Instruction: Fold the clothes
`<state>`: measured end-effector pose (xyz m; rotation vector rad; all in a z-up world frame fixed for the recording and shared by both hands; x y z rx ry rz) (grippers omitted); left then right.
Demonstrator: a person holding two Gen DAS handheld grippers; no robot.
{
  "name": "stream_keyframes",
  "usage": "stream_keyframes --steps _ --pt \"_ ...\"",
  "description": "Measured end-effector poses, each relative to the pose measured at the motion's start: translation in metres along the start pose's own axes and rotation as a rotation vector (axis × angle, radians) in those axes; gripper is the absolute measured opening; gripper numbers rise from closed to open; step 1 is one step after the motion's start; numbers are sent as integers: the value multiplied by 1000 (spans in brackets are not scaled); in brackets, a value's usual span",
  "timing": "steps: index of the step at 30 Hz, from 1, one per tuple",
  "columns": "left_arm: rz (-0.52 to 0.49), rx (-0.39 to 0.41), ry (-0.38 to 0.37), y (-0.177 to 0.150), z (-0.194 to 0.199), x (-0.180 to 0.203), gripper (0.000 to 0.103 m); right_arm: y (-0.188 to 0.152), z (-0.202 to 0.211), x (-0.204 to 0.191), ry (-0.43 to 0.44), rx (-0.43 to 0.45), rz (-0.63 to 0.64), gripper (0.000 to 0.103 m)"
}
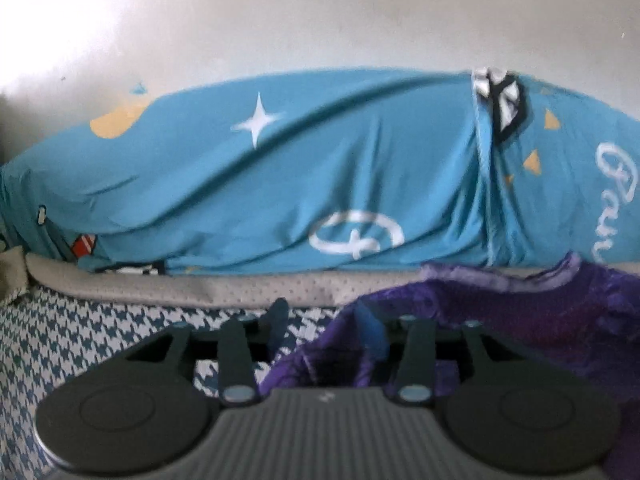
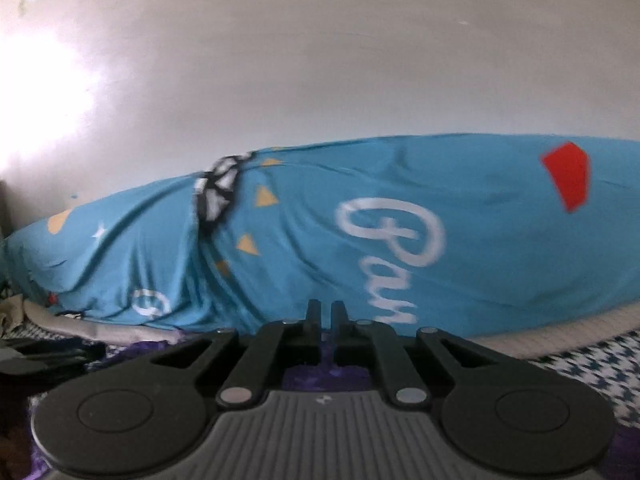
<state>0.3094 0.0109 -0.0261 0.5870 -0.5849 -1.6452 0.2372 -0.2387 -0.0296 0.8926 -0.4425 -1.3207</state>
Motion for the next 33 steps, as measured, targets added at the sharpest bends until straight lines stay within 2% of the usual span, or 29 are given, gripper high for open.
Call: stream_keyframes --steps 4,8,12,16,20,25,26,28,29,30,33 --pt "-2 24 -47 5 24 3 50 -10 10 32 -27 -32 -51 11" --pt "-15 21 -88 2 49 8 53 -26 20 63 -90 -66 -74 26" --pt "-33 7 -115 -13 69 10 61 -37 20 84 -127 -82 -92 45" --pt "-25 -24 -136 -33 84 7 65 -48 18 102 -144 -95 -127 56" --pt "-23 -61 -140 -50 92 6 68 -56 9 107 -176 -105 -103 68" --pt "-7 -111 -184 -63 96 12 69 -67 -9 107 -197 -143 -85 70" --pt "-15 -114 -189 -64 96 14 69 -68 -11 106 -206 -140 -72 68" --pt "-30 -114 -192 -65 96 18 70 -68 -13 102 -216 -133 -52 46" --pt "-33 -116 -191 -65 95 19 70 -67 -14 101 -223 -133 -46 22" --pt "-34 -121 -192 -65 94 19 70 -66 -15 100 -231 -133 -42 9" --pt "-39 -127 -186 -66 93 18 70 -64 -14 101 -271 -126 -41 3"
Point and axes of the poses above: each gripper's, at about its wrist camera, not at the fingertips, and z roughly against the way its jaws point, x to its right, y to its top, the point moved 6 cm from there along -z, roughly the way its jaws point, and after that the axes turned 11 degrees about -x, right-handed, at the moved point
